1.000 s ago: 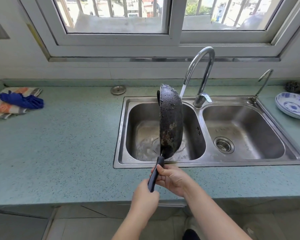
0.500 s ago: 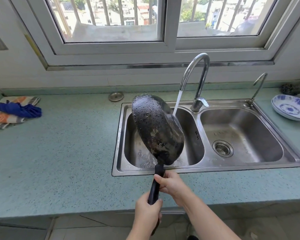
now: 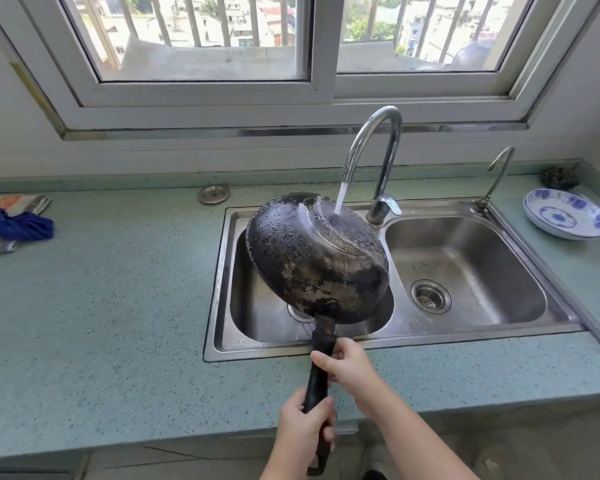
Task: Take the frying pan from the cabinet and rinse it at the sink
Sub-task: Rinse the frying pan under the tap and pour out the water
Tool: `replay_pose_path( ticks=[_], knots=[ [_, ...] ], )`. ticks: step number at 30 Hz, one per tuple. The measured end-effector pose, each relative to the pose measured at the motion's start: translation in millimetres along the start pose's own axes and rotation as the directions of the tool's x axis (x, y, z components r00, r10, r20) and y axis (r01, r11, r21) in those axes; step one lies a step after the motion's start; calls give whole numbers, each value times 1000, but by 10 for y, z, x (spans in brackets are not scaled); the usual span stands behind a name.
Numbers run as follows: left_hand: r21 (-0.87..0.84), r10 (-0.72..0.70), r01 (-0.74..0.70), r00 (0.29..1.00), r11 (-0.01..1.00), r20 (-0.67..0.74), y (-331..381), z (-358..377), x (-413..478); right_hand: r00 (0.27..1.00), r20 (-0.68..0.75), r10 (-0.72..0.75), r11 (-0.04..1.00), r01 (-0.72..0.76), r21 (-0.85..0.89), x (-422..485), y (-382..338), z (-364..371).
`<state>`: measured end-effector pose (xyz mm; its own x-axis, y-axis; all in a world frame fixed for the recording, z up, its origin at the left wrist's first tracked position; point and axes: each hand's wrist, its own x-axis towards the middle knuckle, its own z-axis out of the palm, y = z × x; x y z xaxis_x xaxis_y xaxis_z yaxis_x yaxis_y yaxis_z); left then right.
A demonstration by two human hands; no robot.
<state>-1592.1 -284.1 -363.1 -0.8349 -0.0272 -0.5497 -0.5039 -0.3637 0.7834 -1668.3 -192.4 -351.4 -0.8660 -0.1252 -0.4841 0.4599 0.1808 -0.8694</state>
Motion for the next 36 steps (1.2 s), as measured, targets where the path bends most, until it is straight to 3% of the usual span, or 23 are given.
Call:
replay_pose_path(
  ticks=[17, 22, 29, 36],
  knots=[
    [-327, -183, 216, 975, 920, 128, 173, 284, 168, 994, -93, -54, 936, 17, -352, 295, -250, -171],
    [-239, -181, 202, 978, 950, 108, 180, 311, 154, 992, -110, -62, 906, 9, -424, 290, -272, -213],
    [83, -58, 65, 995, 994, -87, 143, 385, 124, 992, -118, -37, 899, -18, -437, 290, -257, -233],
    [-2, -44, 44, 996, 999, -83, 81, 484, 128, 993, -109, -49, 875, -10, -484, 255, -309, -298]
  ],
)
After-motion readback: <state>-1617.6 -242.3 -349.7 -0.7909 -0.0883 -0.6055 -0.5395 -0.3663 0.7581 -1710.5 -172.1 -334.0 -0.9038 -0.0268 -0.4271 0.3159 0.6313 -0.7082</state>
